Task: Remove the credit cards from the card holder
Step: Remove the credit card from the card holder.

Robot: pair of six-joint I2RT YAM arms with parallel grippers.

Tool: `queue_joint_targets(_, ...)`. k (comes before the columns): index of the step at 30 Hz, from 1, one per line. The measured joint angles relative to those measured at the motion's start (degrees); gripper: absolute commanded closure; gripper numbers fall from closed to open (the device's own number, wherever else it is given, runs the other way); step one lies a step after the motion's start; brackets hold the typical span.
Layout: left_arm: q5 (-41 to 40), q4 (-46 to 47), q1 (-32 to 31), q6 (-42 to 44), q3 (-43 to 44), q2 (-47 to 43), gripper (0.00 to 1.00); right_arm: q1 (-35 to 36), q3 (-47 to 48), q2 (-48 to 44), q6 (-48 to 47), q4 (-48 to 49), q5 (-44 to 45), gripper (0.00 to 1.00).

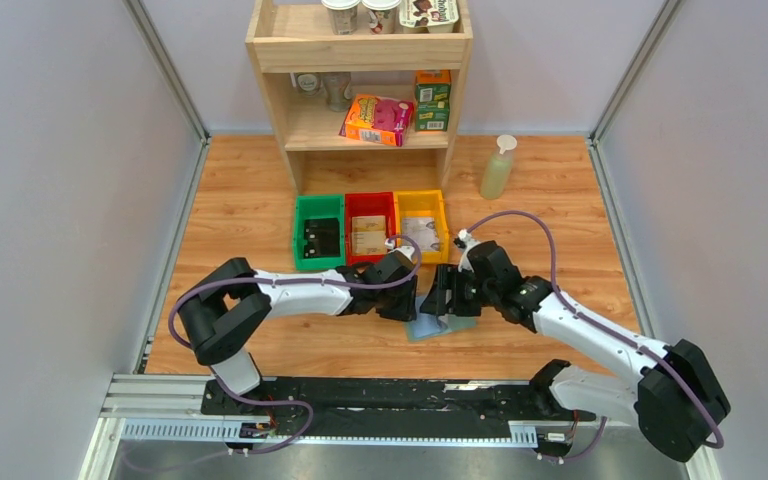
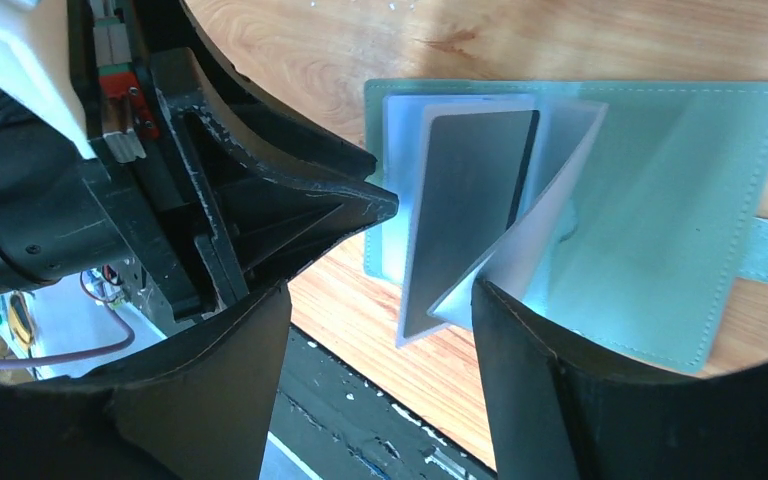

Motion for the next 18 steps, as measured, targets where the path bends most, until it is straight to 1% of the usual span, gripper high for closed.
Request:
queue_joint_targets(7, -2.97, 0.28, 0.0, -2.08, -3.54, -3.74, 0.59, 2.84, 1.14, 5.64, 0.07, 1.92, -0.92, 0.3)
queue_joint_targets(11, -5.01, 0.79, 0.0, -3.5, -5.95, -7.08, 0.59, 3.74, 1.27, 6.38, 0.28, 1.86, 0.24, 0.29)
queue_joint_targets(14, -6.21, 0.94, 0.0, -4.33, -6.69, -8.85, 0.59, 3.8, 1.38, 5.27, 0.72, 0.46, 4.17, 0.28)
queue_joint_targets(18, -6.67, 1.44, 0.0, -4.81, -6.73, -9.64, 0.59, 3.63, 1.55, 2.45, 1.2, -3.5, 13.14, 0.28)
